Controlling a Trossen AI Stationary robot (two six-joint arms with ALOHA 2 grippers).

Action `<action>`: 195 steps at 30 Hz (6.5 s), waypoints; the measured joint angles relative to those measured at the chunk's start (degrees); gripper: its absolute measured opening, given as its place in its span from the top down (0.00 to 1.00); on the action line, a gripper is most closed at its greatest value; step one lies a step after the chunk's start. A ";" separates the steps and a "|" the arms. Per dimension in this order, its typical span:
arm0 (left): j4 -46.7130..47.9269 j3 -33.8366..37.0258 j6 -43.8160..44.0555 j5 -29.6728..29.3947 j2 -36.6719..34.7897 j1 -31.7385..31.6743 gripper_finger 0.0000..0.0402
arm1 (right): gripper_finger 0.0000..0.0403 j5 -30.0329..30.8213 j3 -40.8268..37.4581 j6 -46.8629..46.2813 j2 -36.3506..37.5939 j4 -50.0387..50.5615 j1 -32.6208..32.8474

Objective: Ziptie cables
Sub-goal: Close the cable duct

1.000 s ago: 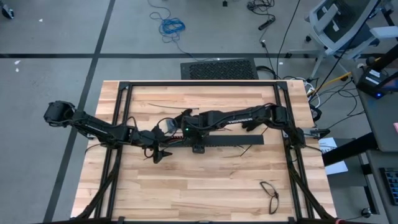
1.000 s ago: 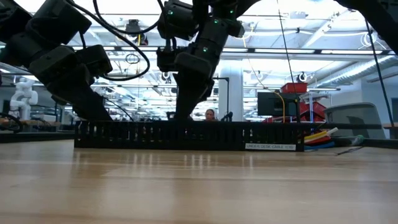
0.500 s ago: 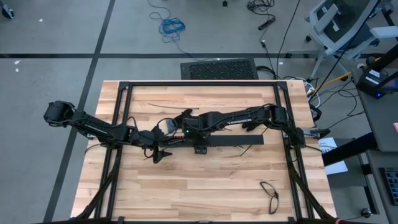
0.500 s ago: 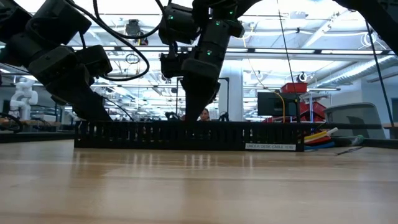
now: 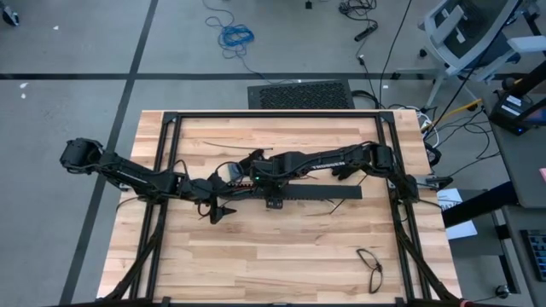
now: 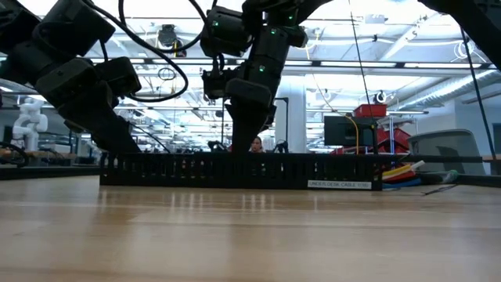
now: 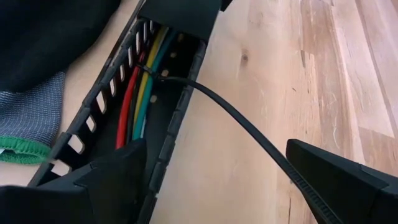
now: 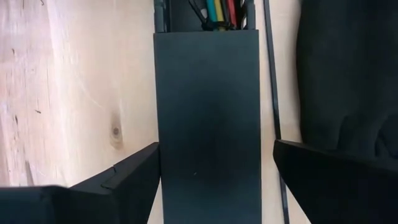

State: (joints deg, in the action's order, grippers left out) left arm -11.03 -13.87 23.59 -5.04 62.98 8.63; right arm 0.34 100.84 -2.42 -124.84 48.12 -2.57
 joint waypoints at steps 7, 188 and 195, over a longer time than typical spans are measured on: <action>0.00 -0.01 0.00 -0.07 0.00 -0.01 0.05 | 0.33 -0.13 0.00 -0.37 0.00 -0.07 -0.07; -21.70 -2.71 -27.15 15.78 20.52 -18.00 0.44 | 0.38 -2.15 -0.09 3.11 -0.09 -5.62 -1.44; -22.38 -2.58 -28.08 14.48 20.59 -17.96 0.44 | 0.38 -3.20 -0.07 3.59 -0.05 -8.95 -1.16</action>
State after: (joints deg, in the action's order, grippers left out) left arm -33.40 -16.45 -4.48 9.44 83.57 -9.33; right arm -2.86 100.77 1.17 -124.89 39.17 -3.73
